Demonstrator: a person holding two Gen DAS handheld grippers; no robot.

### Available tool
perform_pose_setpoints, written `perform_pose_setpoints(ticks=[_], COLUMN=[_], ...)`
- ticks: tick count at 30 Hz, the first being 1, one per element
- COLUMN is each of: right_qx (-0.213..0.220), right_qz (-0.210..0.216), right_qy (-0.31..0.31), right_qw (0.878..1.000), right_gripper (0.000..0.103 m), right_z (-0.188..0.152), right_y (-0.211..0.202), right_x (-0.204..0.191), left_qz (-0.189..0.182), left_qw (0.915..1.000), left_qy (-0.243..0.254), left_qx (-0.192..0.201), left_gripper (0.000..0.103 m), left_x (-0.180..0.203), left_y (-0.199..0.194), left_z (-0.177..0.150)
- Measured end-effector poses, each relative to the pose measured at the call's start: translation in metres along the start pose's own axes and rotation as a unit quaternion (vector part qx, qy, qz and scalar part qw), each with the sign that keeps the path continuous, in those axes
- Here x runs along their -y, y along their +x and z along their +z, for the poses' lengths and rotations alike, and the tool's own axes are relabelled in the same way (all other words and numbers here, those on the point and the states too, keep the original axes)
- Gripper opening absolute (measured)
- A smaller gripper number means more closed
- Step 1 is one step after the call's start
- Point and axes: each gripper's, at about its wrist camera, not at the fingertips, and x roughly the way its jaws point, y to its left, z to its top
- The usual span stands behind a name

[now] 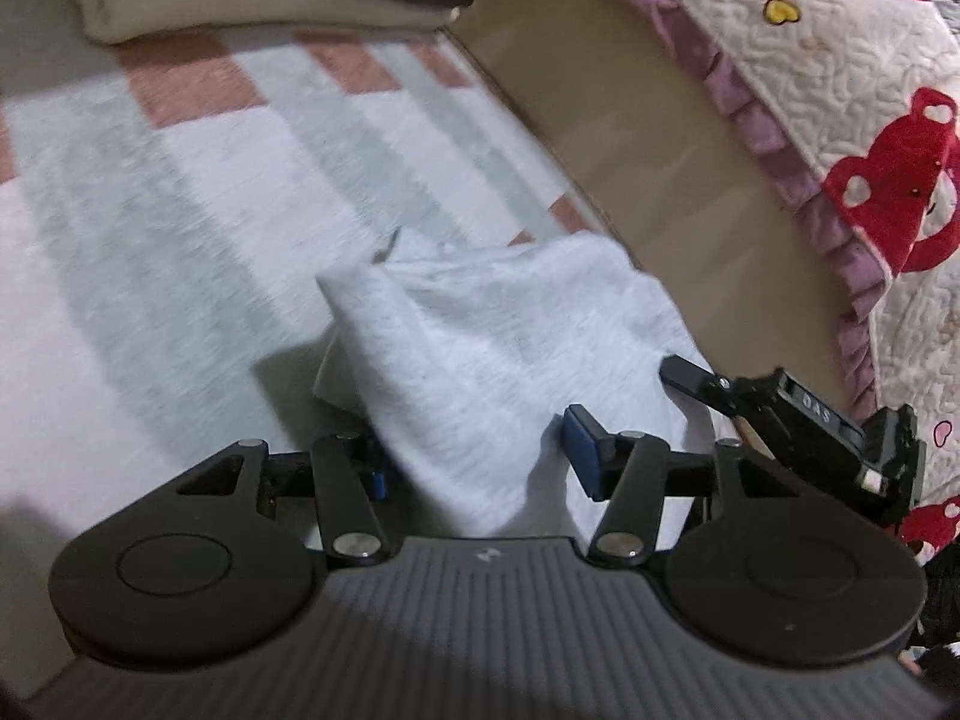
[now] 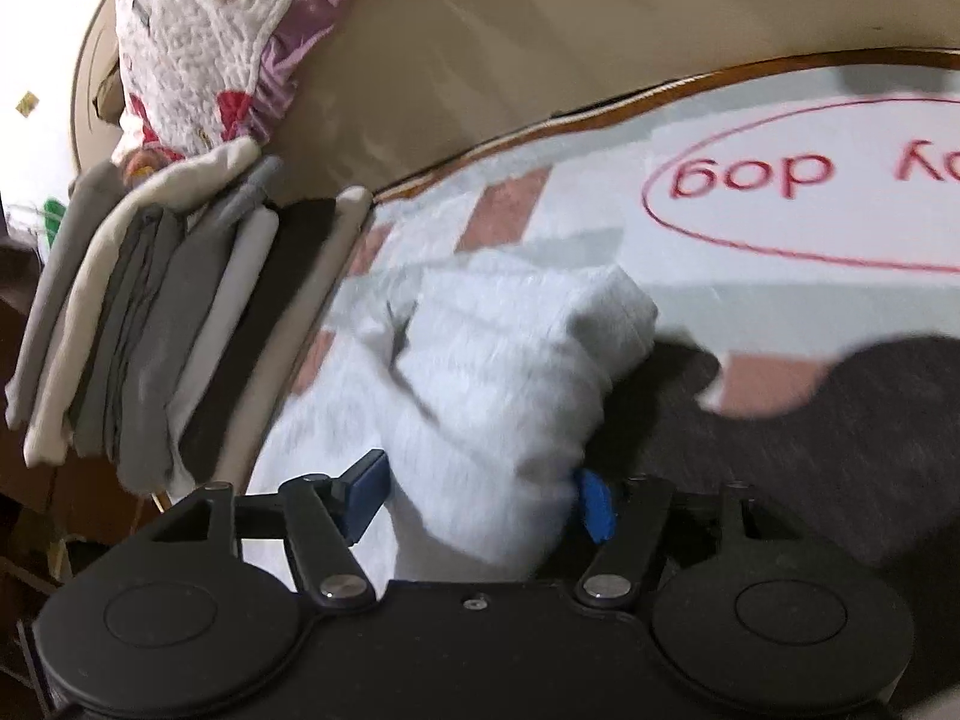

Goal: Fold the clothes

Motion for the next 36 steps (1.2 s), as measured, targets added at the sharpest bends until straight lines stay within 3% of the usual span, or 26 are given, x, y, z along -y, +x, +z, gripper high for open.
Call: perform_pose_setpoints(ticks=[1,2,3,6,11,16,22,27,30,34,36], right_qx=[0.004,0.007,0.011,0.031,0.062,0.083,0.097,0.107,0.106,0.092,0.083], right_qz=[0.002,0.003,0.006,0.014,0.012,0.004,0.011,0.036,0.052,0.065,0.063], right_qy=[0.004,-0.002,-0.012,-0.11,-0.192,-0.224,-0.25,-0.275,-0.313,-0.361,-0.39], right_qw=[1.0,1.0,1.0,0.993,0.979,0.971,0.963,0.955,0.942,0.926,0.915], right_gripper=[0.071,0.062,0.047,0.035,0.033,0.032,0.029,0.029,0.029,0.029,0.029], right_z=[0.003,0.004,0.005,-0.001,-0.003,0.001,0.01,0.017,0.013,0.018,0.03], right_y=[0.003,0.004,0.005,-0.012,-0.044,-0.069,-0.09,-0.122,-0.144,-0.16,-0.162], right_x=[0.0,-0.002,-0.005,-0.032,-0.058,-0.062,-0.09,-0.142,-0.184,-0.244,-0.279], left_qz=[0.003,0.006,0.014,0.053,0.044,0.035,0.026,0.025,0.04,0.049,0.06], left_qw=[0.9999,0.9997,0.9987,0.987,0.9805,0.9697,0.9654,0.9678,0.9599,0.9573,0.9522], left_qy=[0.012,0.023,0.049,0.149,0.186,0.233,0.246,0.218,0.223,0.21,0.209], left_qx=[0.005,0.01,0.009,0.026,0.045,0.065,0.083,0.123,0.166,0.192,0.215], left_gripper=[0.046,0.024,0.019,0.016,0.016,0.016,0.016,0.016,0.016,0.016,0.016], left_x=[0.002,0.005,0.011,0.042,0.066,0.089,0.109,0.128,0.143,0.153,0.159], left_y=[0.003,0.006,0.007,-0.002,-0.019,-0.026,-0.056,-0.118,-0.161,-0.21,-0.231], left_z=[0.0,0.0,0.0,-0.006,-0.01,-0.01,0.008,0.021,0.017,0.037,0.056])
